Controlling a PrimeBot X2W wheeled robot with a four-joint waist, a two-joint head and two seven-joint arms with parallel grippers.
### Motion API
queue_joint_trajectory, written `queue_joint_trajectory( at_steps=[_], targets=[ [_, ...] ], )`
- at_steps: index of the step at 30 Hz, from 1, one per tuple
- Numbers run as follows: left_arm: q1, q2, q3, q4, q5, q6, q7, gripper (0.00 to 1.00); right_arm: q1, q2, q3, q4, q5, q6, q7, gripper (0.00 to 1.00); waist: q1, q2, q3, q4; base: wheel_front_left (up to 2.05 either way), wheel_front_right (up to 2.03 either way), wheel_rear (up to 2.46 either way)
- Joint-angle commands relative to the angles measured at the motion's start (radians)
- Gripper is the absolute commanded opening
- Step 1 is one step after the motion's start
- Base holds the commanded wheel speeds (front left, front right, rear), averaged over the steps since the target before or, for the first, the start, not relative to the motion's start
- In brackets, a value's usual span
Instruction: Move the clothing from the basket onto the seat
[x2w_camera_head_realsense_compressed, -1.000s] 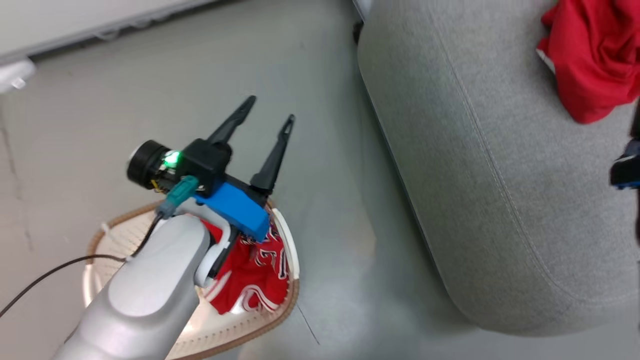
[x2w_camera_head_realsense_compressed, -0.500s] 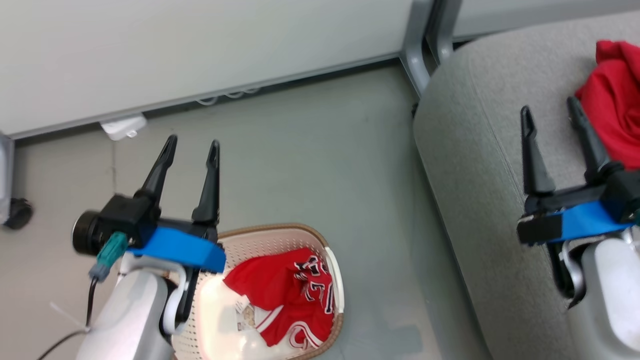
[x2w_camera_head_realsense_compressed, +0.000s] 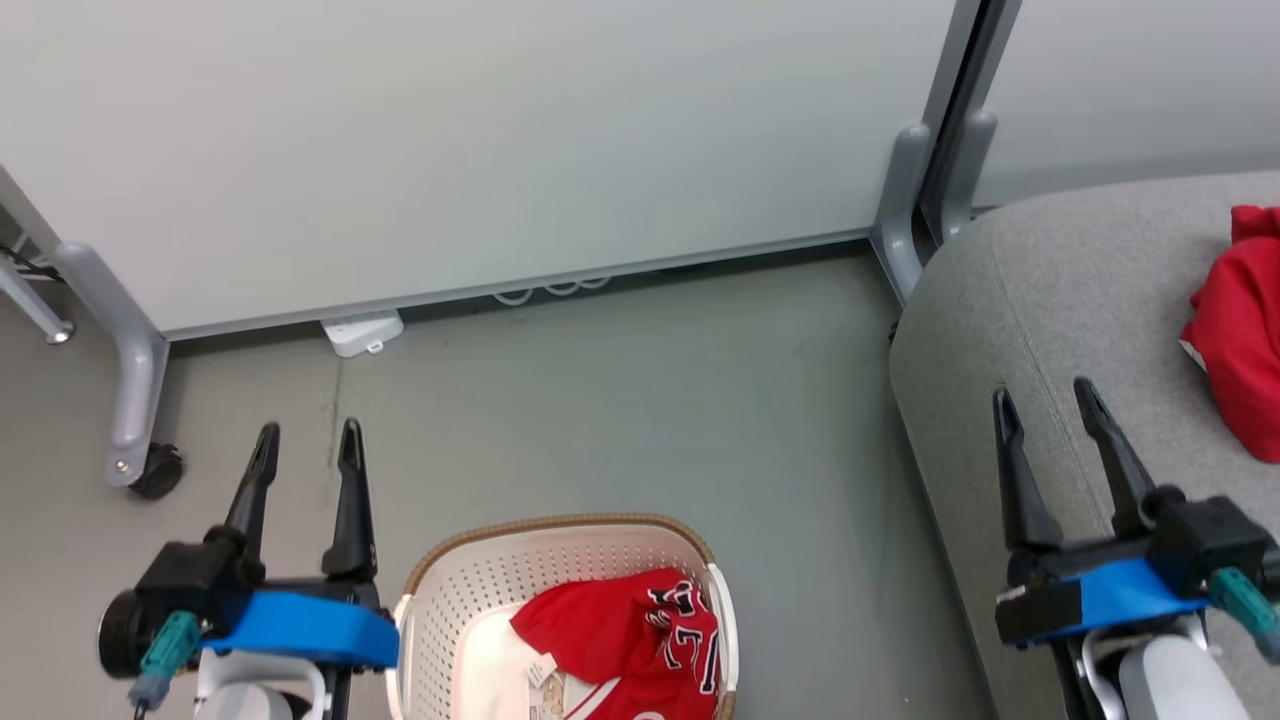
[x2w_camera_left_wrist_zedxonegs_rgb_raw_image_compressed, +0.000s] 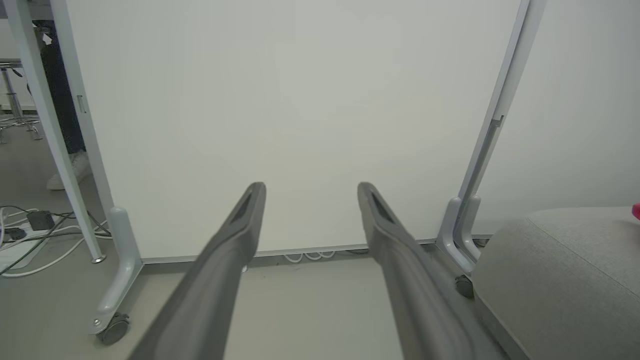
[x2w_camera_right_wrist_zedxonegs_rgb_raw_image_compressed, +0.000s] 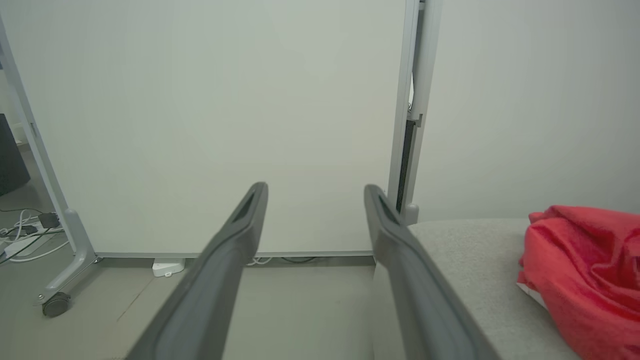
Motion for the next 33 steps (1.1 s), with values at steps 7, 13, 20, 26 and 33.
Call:
queue_joint_trajectory(
  at_steps=[7,13,20,26,33],
  targets=[
    [0.070,-0.031,0.056,0.009,0.045,-0.042,-0.003,1.00,0.090,0.025,-0.015,0.000,-0.005,-0.001,0.000,1.00,0.0002,0.0000,-0.042,0.021,0.00,0.00,0.00],
    [0.099,-0.052,0.078,0.029,0.070,-0.068,-0.003,1.00,0.133,0.040,-0.022,0.010,-0.018,-0.001,0.000,1.00,0.0002,0.0000,-0.064,0.028,0.00,0.00,0.00],
    [0.110,-0.064,0.101,0.036,0.086,-0.084,-0.003,1.00,0.147,0.045,-0.023,0.015,-0.024,-0.001,0.000,1.00,0.0002,0.0000,-0.069,0.031,0.00,0.00,0.00],
    [0.106,-0.069,0.116,0.042,0.098,-0.092,-0.003,1.00,0.144,0.044,-0.020,0.017,-0.024,-0.001,0.000,1.00,0.0002,0.0000,-0.068,0.032,0.00,0.00,0.00],
    [0.082,-0.073,0.114,0.050,0.109,-0.103,-0.003,1.00,0.131,0.049,-0.018,0.018,-0.022,-0.001,0.000,1.00,0.0002,0.0000,-0.056,0.029,0.00,0.00,0.00]
  ],
)
